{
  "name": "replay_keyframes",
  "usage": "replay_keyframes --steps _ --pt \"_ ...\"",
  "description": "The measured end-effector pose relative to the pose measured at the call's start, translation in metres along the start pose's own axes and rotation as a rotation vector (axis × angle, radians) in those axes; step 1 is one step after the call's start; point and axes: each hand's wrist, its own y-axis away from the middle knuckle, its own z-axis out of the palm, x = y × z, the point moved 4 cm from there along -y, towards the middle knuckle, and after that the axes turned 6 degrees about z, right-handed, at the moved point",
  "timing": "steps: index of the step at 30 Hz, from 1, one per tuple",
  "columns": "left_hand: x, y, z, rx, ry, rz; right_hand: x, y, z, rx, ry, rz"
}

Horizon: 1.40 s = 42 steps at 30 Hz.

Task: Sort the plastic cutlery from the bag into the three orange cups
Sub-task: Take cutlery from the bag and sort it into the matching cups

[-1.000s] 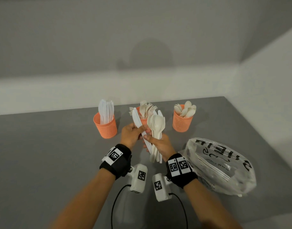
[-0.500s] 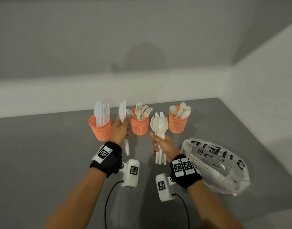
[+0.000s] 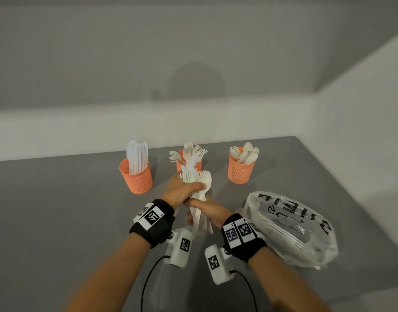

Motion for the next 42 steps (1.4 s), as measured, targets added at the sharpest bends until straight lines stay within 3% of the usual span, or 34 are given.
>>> replay_keyframes --steps 3,6,9,11,13,17,23,31,36,40,42 --pt "-0.005 -0.006 0.001 0.215 0.019 -0.013 0.002 -0.008 -0.006 0.219 0.091 -0.119" --pt "-0.002 -0.002 0.008 0.237 0.046 0.005 0.007 -0.010 -0.008 0.321 0.191 -0.115" --pt "0.009 0.005 0.012 0.106 0.021 0.055 0.011 -0.004 -0.011 0.204 -0.061 -0.063" --pt "0.005 0.004 0.002 0.100 0.091 -0.026 0.010 0.003 -0.014 0.086 -0.270 -0.012" --pt "-0.002 0.002 -0.009 0.111 0.200 -0.089 0.009 0.008 -0.020 0.033 -0.334 -0.014" --pt "0.001 0.000 -0.014 0.093 0.194 -0.083 0.005 0.014 -0.021 0.019 -0.179 -0.062" --pt "0.021 -0.007 -0.014 0.148 -0.070 0.049 0.003 0.019 -0.025 0.080 -0.002 -0.134" --pt "0.030 -0.009 -0.013 0.279 -0.086 0.202 -0.001 0.026 -0.030 0.098 -0.013 -0.158" --pt "0.033 -0.009 -0.019 0.385 -0.247 0.305 0.001 0.027 -0.033 0.143 -0.008 -0.200" --pt "0.036 -0.008 -0.026 0.445 -0.105 0.298 0.002 0.025 -0.034 0.206 -0.022 -0.248" --pt "0.034 -0.003 -0.024 0.405 -0.016 0.252 -0.001 0.026 -0.033 0.226 -0.006 -0.304"
